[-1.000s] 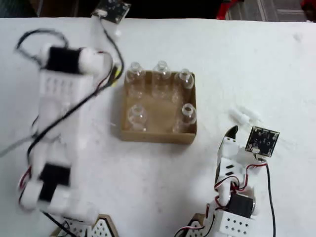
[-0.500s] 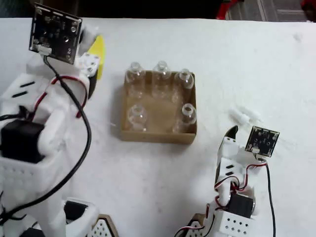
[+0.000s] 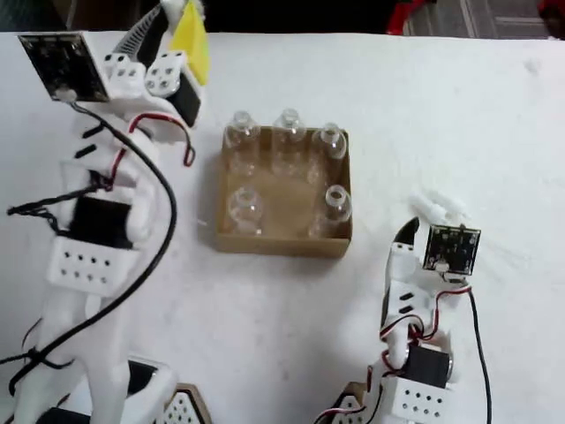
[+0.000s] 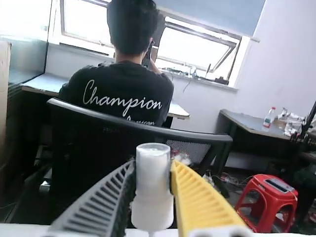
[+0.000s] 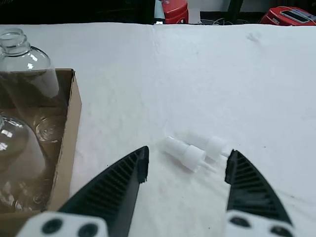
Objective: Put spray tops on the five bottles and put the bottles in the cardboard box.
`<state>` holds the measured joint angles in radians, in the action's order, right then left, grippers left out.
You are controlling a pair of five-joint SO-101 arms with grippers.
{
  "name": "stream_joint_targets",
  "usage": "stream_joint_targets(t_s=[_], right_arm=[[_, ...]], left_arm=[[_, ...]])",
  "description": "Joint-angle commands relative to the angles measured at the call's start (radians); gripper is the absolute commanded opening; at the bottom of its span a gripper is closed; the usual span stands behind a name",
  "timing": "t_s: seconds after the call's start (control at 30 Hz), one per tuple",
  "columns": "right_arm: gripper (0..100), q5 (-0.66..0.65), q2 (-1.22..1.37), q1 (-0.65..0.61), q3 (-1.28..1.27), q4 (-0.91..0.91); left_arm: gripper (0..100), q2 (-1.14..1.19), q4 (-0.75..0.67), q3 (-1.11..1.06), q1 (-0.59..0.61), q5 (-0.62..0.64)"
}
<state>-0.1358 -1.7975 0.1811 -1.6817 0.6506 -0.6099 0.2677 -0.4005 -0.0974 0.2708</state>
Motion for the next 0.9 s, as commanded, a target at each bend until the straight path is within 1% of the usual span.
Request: stream_joint_targets(t_s=[0.0, 0.07, 0.1, 0.2, 0.3, 0.47, 0.63, 0.77, 0.87], right_arm=[[23.0, -0.017, -0.004, -0.015, -0.009, -0.025], [23.0, -0.017, -0.004, -0.016, -0.009, -0.025], [23.0, -0.017, -0.004, -0.016, -0.009, -0.025], [23.0, -0.017, -0.004, -0.013, -0.009, -0.025], [23.0, -0.017, -0.004, -0.012, -0.009, -0.025], [23.0, -0.017, -0.004, -0.012, -0.009, -0.025], [23.0, -0.018, -0.004, -0.012, -0.009, -0.025], [23.0, -0.018, -0.004, -0.012, -0.009, -0.025], [23.0, -0.018, -0.004, -0.012, -0.009, -0.025]], left_arm=[[5, -0.018, -0.153, -0.089, -0.042, -0.08], [5, -0.018, -0.201, -0.132, -0.068, -0.138], [5, -0.018, -0.23, -0.152, -0.076, -0.147], [5, 0.007, -0.322, -0.18, -0.082, -0.133], [5, 0.107, -0.379, -0.147, -0.074, -0.129], [5, 0.268, -0.387, -0.071, -0.073, -0.129], [5, 0.3, -0.388, -0.051, -0.077, -0.129], [5, 0.317, -0.451, -0.041, -0.074, -0.129], [5, 0.306, -0.462, -0.041, -0.076, -0.129]])
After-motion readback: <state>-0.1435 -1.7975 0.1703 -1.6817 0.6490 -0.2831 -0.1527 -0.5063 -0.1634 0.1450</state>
